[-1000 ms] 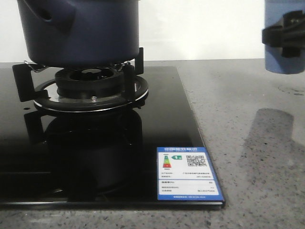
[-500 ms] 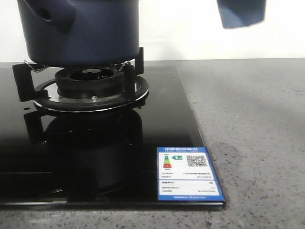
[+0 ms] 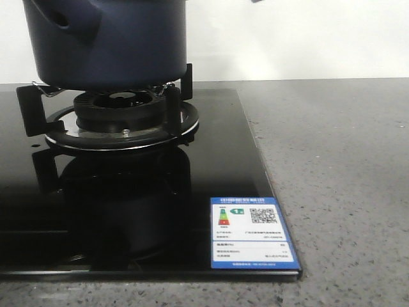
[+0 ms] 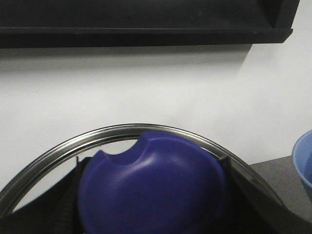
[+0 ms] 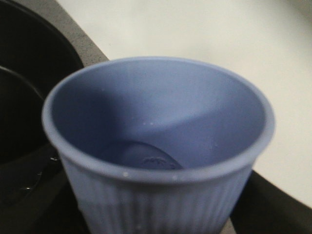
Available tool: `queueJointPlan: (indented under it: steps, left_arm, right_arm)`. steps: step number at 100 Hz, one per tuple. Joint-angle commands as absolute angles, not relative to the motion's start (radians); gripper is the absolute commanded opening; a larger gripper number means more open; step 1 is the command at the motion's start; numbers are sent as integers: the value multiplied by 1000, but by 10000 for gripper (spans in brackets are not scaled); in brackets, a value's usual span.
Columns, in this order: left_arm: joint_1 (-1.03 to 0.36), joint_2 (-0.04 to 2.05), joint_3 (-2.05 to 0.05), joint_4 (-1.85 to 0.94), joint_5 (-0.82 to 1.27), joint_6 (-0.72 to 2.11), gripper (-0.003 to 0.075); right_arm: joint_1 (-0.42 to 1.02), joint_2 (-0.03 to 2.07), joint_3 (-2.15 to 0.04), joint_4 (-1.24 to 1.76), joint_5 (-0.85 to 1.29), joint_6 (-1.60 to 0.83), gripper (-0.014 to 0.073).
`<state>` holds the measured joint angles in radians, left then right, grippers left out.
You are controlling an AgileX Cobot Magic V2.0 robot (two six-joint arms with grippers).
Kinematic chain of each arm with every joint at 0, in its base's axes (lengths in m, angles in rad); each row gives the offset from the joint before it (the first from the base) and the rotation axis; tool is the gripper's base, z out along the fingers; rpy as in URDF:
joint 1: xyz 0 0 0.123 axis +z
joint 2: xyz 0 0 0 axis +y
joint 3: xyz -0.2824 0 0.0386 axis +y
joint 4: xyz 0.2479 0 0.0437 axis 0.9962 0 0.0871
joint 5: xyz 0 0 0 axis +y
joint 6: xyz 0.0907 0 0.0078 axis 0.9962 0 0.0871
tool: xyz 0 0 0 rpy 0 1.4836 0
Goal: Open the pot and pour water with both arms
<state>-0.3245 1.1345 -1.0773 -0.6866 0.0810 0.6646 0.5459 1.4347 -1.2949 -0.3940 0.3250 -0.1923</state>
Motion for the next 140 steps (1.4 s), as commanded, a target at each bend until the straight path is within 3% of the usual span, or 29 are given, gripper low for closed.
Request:
queueJointPlan:
  steps: [1,49,91,140]
  left_arm:
    - [-321,1105,-1113,-685,-16,660,326]
    - [-272,1105,-1113,-685,-33,660,326]
    - [-252,1105,-1113,-687,-26,660,326]
    - [-252,1105,-1113,-687,-26,660,326]
  right_arm:
    - [587,1438,-1394,-510,327,-193,384]
    - [746,1566,-1489,-994,430,-193,384]
    - [754,1610,-1487,-1430,428,-193,384]
    - [754,1612,-1491,-1689,458,-193,384]
